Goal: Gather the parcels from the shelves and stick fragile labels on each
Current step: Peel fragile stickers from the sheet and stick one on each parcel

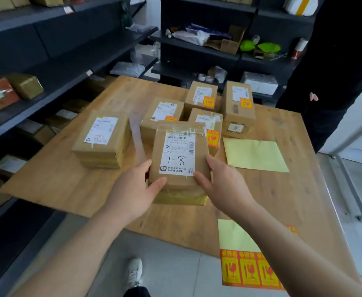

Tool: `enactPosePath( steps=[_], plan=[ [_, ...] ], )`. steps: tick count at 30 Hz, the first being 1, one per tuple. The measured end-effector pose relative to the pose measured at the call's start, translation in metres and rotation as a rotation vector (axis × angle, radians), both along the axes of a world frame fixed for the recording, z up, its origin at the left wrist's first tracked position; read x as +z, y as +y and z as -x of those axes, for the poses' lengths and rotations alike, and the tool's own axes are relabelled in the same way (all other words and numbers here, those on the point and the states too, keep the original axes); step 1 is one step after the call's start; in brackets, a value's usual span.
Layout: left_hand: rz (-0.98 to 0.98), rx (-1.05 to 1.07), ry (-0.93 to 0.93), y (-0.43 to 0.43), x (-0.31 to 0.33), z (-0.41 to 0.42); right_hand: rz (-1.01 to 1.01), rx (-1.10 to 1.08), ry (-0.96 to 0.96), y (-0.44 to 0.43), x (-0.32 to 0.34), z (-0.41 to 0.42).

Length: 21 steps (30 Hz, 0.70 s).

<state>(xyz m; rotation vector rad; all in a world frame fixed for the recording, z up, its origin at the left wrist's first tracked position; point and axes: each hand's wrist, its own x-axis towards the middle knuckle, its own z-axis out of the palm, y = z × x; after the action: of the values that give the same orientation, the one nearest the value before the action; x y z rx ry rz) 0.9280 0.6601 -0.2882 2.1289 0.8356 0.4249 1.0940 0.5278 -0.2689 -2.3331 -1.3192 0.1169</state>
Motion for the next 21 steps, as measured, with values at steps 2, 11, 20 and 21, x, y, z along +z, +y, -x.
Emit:
enactPosePath(
  steps=[2,11,20,21],
  plan=[
    [0.013,-0.016,0.025,-0.018,-0.013,0.003,0.038,-0.021,0.021,-0.019,-0.015,0.003],
    [0.002,-0.023,0.248,-0.043,-0.074,-0.004,0.153,-0.105,0.185,-0.046,-0.084,0.01],
    [-0.005,-0.007,0.327,-0.04,-0.1,-0.004,0.17,-0.139,0.245,-0.043,-0.103,0.012],
    [-0.002,-0.006,0.331,-0.04,-0.1,-0.004,0.163,-0.141,0.272,-0.045,-0.103,0.011]
  ],
)
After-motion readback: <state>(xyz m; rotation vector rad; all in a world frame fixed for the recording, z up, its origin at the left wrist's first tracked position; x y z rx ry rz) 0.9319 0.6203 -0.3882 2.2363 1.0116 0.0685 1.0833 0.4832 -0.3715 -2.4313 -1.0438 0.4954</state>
